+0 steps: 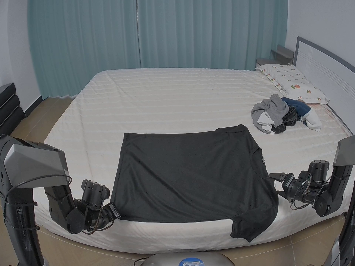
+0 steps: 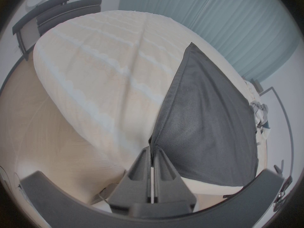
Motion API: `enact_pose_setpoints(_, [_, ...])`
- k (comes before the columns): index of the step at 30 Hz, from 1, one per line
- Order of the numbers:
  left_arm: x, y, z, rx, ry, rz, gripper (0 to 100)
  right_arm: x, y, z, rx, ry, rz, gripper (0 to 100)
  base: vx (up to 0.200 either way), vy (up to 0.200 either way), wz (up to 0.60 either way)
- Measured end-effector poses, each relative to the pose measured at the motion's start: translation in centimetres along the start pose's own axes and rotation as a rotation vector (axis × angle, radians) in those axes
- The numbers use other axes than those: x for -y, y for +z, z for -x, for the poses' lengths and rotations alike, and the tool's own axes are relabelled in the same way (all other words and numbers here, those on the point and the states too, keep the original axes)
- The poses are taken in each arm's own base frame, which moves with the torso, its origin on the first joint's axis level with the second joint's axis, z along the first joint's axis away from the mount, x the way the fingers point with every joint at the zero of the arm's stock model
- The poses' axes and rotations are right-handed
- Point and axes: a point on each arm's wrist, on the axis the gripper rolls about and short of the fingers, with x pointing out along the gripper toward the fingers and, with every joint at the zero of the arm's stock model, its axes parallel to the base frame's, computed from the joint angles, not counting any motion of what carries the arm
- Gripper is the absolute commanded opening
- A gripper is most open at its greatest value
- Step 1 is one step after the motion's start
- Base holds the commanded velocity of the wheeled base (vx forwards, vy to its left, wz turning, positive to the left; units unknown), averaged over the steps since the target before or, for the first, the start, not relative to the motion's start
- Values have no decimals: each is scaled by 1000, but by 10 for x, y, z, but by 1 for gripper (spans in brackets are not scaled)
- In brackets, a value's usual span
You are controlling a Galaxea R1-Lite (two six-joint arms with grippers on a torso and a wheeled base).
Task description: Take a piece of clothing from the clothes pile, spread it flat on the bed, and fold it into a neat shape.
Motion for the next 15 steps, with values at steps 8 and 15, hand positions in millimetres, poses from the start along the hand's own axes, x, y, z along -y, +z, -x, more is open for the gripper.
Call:
enact_pose_setpoints(8, [-11,-2,4,-2,46,-15,0,1,-3,6,-10,-16,44,100,0,0,0])
enact_pose_setpoints(15, [-16,2,5,5,58,-18,0,2,-4,7,-15,-22,62,100,0,0,0])
